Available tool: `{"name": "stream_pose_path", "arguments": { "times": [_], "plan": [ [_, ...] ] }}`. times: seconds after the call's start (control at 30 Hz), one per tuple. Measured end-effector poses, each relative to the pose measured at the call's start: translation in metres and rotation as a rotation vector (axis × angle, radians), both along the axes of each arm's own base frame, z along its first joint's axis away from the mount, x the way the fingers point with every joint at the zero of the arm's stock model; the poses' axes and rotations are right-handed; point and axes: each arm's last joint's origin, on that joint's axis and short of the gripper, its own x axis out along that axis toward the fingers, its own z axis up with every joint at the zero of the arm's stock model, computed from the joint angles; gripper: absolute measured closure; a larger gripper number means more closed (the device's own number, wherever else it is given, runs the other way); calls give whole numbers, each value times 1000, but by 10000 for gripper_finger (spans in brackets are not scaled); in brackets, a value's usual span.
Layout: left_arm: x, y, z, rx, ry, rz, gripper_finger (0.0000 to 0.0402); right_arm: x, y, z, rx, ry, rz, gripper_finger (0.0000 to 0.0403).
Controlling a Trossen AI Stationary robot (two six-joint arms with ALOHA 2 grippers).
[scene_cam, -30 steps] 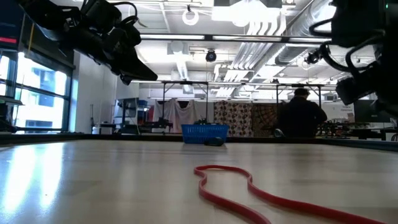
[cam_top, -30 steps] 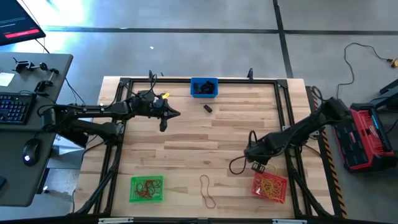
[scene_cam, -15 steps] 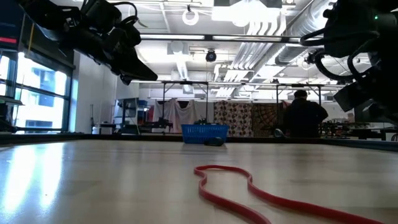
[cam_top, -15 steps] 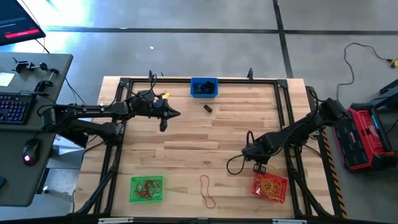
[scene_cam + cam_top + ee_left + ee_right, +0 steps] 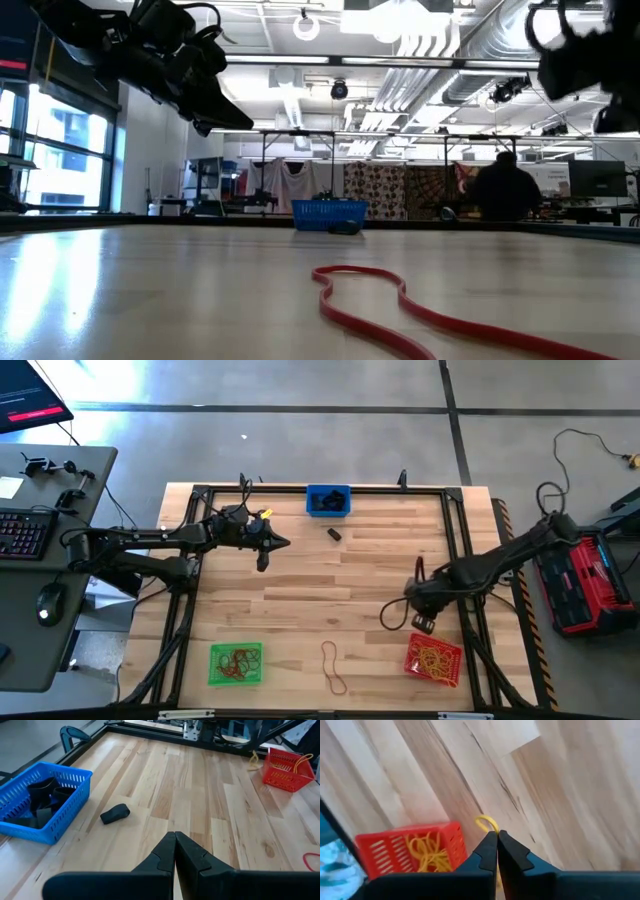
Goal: Sort rubber bands into baskets
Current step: Put the yellow rubber band into the red basket
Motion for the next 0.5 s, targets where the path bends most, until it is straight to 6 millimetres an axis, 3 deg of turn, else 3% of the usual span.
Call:
{"name": "stream_pose_path", "arguments": {
  "times": [0.2,0.5],
  "plan": [
    [0,0,0,0,0,0,401,-8,0,51,-38,-36,-59,403],
    [0,1,0,16,6,35,402,-18,11,125,71,-116,-64,403]
  ]
}}
